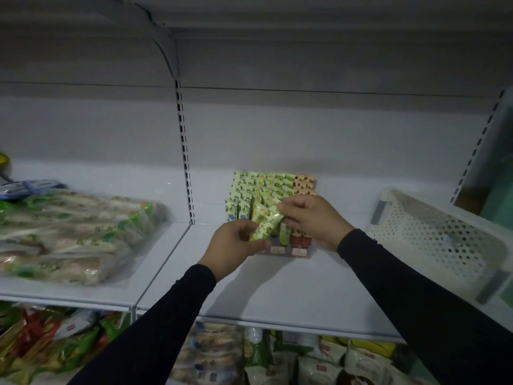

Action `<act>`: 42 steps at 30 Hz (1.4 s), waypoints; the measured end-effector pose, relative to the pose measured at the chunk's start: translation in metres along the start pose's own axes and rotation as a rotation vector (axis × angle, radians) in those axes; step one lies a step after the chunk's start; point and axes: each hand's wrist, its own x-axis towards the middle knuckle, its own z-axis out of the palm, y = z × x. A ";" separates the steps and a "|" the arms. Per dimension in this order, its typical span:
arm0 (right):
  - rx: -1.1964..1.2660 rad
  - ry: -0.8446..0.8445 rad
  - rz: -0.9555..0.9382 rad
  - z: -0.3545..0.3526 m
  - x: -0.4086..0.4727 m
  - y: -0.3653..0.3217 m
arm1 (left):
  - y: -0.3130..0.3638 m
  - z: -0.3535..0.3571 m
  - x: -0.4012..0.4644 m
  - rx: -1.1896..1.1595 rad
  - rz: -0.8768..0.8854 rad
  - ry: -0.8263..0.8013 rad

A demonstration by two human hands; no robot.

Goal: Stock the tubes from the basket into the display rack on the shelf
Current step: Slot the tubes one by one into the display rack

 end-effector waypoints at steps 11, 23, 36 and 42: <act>-0.260 0.121 -0.072 -0.011 -0.003 -0.005 | -0.003 0.003 -0.001 0.270 0.100 0.024; -0.677 0.357 -0.290 -0.033 0.007 -0.001 | 0.019 -0.007 0.034 0.715 0.515 0.184; -0.739 0.338 -0.313 -0.032 0.016 0.002 | 0.014 0.002 0.064 1.156 0.767 -0.008; -0.706 0.318 -0.331 -0.021 0.018 0.005 | 0.022 0.001 0.061 1.193 0.630 -0.033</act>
